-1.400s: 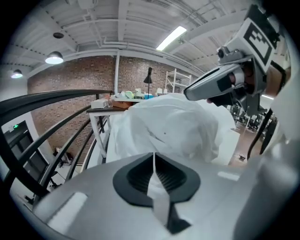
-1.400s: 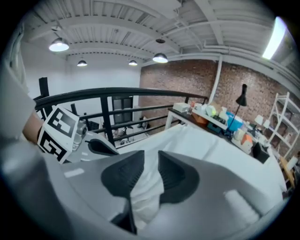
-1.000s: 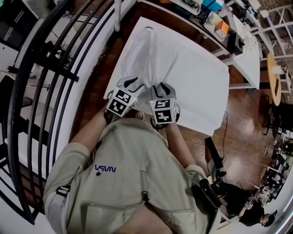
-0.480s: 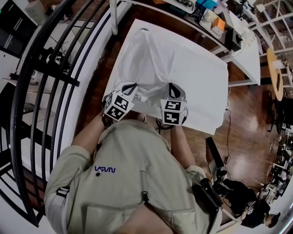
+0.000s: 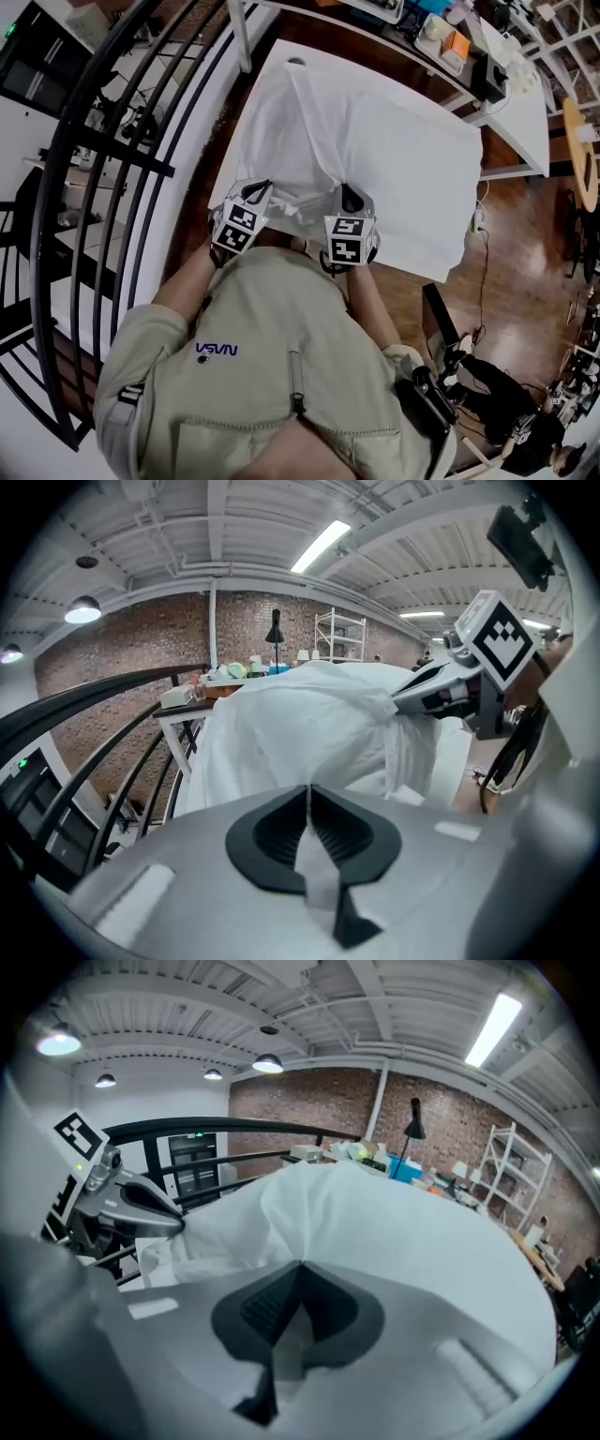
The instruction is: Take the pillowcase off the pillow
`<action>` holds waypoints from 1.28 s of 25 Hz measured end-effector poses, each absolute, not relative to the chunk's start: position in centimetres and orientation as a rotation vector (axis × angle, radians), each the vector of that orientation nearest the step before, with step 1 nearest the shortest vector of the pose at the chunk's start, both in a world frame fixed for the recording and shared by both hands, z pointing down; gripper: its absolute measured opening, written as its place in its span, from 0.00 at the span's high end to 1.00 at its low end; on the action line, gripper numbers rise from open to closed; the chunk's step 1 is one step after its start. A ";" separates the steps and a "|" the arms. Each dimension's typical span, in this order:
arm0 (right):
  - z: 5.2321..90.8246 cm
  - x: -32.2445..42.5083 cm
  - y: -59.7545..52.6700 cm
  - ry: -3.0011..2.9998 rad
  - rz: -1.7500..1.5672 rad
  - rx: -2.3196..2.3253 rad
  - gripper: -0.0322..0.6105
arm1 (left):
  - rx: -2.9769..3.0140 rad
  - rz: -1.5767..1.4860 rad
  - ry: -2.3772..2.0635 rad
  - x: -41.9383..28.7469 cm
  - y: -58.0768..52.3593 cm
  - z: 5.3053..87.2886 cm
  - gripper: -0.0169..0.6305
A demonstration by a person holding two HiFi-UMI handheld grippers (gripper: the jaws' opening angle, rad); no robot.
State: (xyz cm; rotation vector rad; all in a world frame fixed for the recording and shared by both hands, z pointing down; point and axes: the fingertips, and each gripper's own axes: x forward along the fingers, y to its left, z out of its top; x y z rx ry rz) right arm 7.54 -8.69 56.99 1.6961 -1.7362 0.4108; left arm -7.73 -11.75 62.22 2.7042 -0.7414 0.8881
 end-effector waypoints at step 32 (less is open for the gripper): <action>47.8 3.3 -17.6 -1.968 0.331 1.632 0.79 | 2.685 0.626 -0.903 -5.1 -25.2 55.3 0.82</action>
